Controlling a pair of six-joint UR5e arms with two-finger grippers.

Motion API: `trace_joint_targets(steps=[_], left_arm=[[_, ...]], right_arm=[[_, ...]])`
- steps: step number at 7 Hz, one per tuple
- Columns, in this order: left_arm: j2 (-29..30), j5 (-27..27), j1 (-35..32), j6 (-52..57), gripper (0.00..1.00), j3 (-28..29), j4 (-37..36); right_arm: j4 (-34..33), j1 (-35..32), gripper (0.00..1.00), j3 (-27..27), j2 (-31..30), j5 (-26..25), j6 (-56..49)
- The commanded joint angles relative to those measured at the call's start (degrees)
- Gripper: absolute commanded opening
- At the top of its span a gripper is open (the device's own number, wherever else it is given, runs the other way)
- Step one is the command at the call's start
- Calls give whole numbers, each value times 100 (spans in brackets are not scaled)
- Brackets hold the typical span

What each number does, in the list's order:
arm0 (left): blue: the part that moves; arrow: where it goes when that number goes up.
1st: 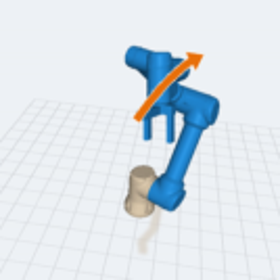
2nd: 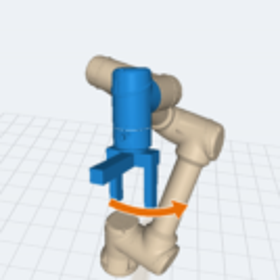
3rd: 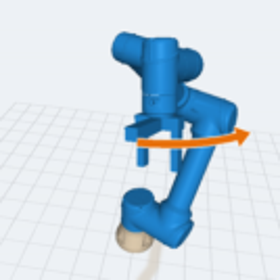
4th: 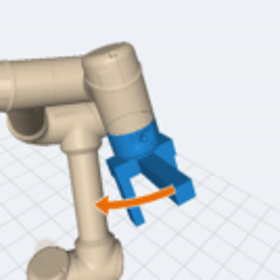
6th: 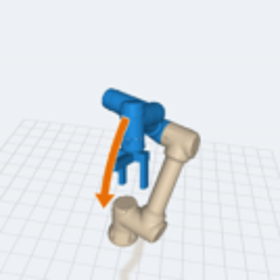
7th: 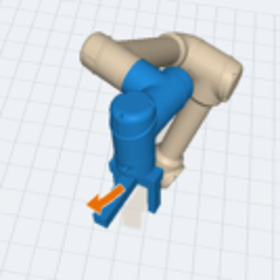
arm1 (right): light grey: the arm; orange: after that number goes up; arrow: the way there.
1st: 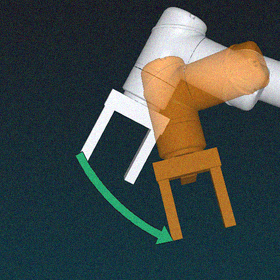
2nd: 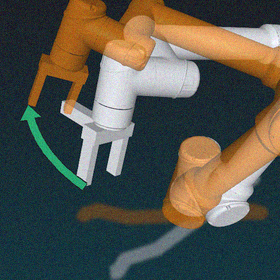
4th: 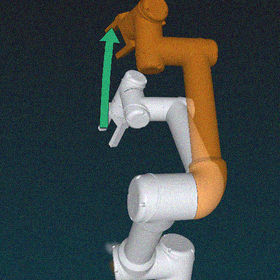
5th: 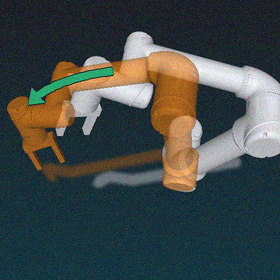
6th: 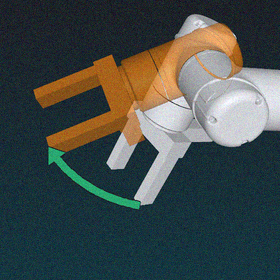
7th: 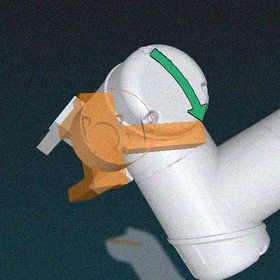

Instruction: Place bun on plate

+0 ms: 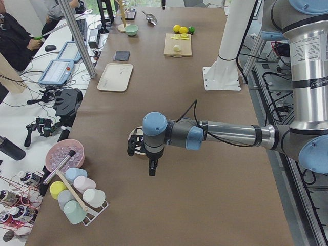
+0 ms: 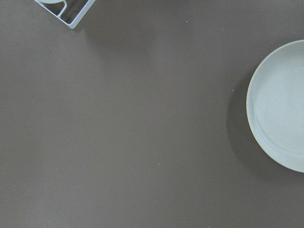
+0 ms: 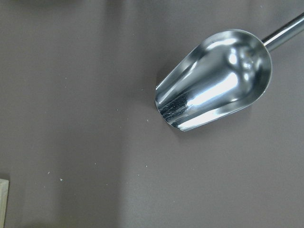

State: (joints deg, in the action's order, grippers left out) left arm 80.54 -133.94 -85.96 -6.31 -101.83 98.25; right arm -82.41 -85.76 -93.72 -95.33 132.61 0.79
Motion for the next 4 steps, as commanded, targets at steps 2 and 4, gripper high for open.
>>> trace_joint_targets(steps=[2,4], left_arm=[[653,17,768,-1594,98,908,1385],[1076,52,1630,-2799,97,1637,2464]], right_arm=[[32,7,100,3,-21,11,9],[50,7,100,12,-39,11,9]])
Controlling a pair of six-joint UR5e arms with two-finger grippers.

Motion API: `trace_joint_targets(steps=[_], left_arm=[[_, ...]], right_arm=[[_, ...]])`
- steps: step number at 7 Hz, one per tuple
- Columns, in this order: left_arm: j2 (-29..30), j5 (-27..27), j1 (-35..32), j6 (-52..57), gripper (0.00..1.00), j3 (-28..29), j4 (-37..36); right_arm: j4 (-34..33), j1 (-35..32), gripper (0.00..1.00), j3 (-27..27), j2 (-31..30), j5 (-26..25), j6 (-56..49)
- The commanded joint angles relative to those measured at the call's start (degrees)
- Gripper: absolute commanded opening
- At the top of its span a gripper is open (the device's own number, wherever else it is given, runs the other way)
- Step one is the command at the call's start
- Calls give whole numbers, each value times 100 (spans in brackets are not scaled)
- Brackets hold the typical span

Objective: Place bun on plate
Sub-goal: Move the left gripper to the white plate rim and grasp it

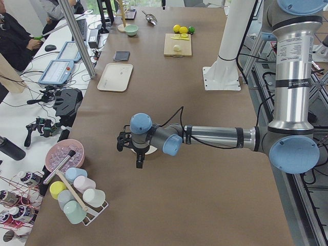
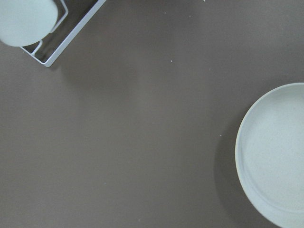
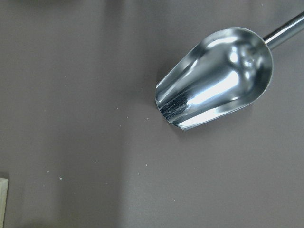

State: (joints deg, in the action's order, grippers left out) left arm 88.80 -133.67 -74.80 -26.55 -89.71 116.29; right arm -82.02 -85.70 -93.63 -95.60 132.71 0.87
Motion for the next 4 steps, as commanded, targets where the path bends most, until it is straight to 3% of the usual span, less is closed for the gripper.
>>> trace_joint_targets(steps=[1,2,4], left_arm=[[391,190,814,-1199,97,784,1232],[462,471,1026,-1264,96,1075,1542],[463,500,1090,-1256,86,1323,1730]], right_arm=[[11,0,100,3,-12,0,1],[11,0,100,3,-12,9,1],[11,0,100,3,-12,9,1]])
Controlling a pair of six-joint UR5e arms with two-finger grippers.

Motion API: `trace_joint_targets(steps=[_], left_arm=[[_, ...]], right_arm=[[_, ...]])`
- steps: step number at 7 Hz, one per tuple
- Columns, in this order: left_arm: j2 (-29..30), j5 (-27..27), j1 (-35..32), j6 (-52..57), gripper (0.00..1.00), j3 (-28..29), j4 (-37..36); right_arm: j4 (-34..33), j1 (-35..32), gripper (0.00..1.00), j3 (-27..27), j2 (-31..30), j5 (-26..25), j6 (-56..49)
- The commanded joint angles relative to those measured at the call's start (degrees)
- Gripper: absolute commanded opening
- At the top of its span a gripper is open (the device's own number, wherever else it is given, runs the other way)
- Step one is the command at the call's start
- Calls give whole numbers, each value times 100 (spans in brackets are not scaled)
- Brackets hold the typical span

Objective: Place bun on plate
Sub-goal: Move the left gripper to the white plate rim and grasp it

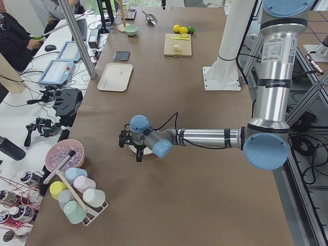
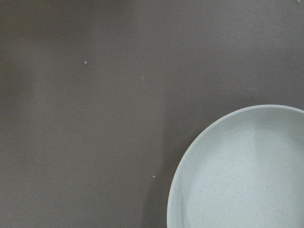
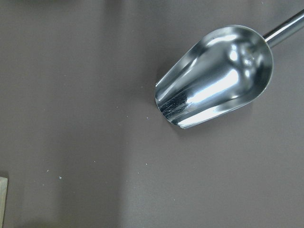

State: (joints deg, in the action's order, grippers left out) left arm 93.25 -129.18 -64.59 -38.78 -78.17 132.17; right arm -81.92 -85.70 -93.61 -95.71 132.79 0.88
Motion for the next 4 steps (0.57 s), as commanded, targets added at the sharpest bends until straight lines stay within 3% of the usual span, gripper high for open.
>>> trace_joint_targets(steps=[1,2,3,4], left_arm=[[26,51,70,-42,80,179,142],[26,51,131,-51,67,197,142],[26,51,131,-68,42,197,142],[26,51,140,-199,24,171,142]], right_arm=[[0,0,100,0,0,1,0],[9,0,100,0,0,1,-9],[9,0,100,0,0,1,-9],[9,0,100,0,0,1,-9]])
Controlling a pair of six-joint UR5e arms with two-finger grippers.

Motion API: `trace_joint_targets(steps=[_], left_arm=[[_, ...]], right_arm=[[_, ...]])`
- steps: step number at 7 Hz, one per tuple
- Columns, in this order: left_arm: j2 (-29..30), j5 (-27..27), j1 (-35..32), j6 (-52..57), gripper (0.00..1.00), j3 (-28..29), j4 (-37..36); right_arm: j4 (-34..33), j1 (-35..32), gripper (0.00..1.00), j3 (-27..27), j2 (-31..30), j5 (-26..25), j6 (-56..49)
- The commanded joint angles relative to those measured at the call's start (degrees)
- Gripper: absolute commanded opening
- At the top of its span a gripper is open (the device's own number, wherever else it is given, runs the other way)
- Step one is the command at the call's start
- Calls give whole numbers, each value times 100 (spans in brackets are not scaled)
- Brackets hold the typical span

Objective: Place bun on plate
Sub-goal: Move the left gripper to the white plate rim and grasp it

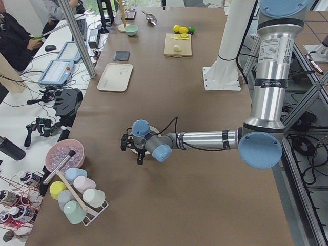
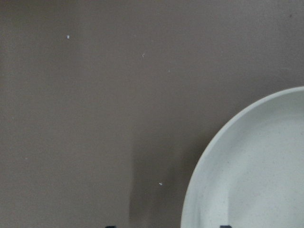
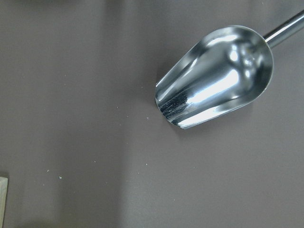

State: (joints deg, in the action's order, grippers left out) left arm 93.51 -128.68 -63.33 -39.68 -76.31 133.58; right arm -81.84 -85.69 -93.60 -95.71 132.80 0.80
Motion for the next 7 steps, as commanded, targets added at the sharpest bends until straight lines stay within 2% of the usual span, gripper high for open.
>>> trace_joint_targets(steps=[1,3,4,5,6,7], left_arm=[[1,1,14,-118,4,-24,2],[18,-43,14,-293,0,-172,10],[36,-104,5,-573,0,-478,-7],[114,-540,14,-1228,0,-855,-42],[298,-727,23,-2174,0,-1346,-51],[561,-694,510,-3071,0,-1804,-77]], right_arm=[[1,9,100,0,0,0,-1],[1,9,100,-17,26,52,-1],[1,9,100,-122,44,122,16],[-8,52,100,-314,44,210,295],[-8,296,100,-656,52,237,898],[-8,647,100,-1068,53,246,1574]])
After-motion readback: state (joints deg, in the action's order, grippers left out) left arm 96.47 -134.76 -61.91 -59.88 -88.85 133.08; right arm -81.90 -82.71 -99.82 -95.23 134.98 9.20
